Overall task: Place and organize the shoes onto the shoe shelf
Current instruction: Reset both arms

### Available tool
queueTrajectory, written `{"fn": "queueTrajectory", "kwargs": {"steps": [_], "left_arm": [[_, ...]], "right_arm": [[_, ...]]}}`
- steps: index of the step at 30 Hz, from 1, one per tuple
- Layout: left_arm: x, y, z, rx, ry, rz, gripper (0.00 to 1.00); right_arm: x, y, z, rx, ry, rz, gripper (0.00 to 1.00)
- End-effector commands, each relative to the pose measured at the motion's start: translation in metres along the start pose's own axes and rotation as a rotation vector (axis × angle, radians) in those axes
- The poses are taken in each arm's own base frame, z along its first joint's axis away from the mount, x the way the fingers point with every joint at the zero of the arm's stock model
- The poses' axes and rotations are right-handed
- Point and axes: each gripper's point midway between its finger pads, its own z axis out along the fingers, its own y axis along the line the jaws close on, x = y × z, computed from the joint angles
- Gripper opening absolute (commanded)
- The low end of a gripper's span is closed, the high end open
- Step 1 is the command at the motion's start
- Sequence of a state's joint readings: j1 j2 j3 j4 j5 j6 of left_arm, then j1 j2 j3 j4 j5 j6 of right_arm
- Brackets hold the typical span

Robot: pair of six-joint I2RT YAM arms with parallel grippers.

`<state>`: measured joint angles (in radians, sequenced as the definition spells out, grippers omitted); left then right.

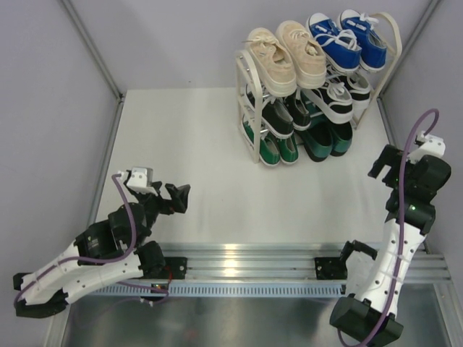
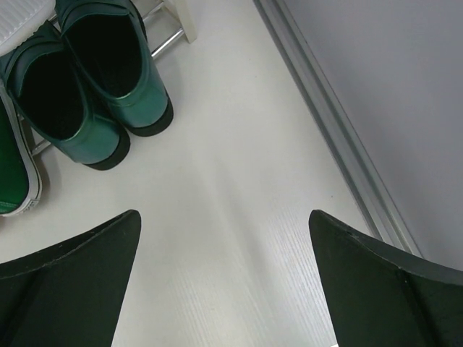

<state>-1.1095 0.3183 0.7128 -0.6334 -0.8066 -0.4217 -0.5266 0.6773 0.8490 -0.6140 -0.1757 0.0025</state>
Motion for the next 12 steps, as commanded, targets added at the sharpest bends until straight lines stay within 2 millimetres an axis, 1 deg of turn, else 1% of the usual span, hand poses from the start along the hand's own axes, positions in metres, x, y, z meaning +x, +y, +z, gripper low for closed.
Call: {"fn": "queueTrajectory", "kwargs": {"steps": [1, 6, 7, 10, 12], "left_arm": [[0.0025, -0.0020, -0.0006, 0.014, 0.008, -0.008, 0.98], [0.0027, -0.0030, -0.0009, 0.020, 0.010, -0.011, 0.98], [0.0032, -0.0029, -0.0008, 0.019, 0.011, -0.009, 0.98], [0.0034, -0.0034, 0.0001, 0.017, 0.014, -0.005, 0.98], [0.0035, -0.0035, 0.0007, 0.012, 0.015, -0.003, 0.98]], "right_arm": [[-0.0158, -0.0020, -0.0018, 0.011, -0.069, 0.009, 0.99], [-0.0169, -0.0027, -0.0018, 0.013, -0.077, -0.003, 0.99], [-0.0172, -0.0041, -0.0011, 0.013, -0.078, -0.039, 0.99], [-0.0149, -0.0033, 0.0014, 0.004, -0.080, -0.048, 0.99], [-0.0185, -0.0054, 0.0036, 0.011, -0.107, -0.068, 1.00]]}}
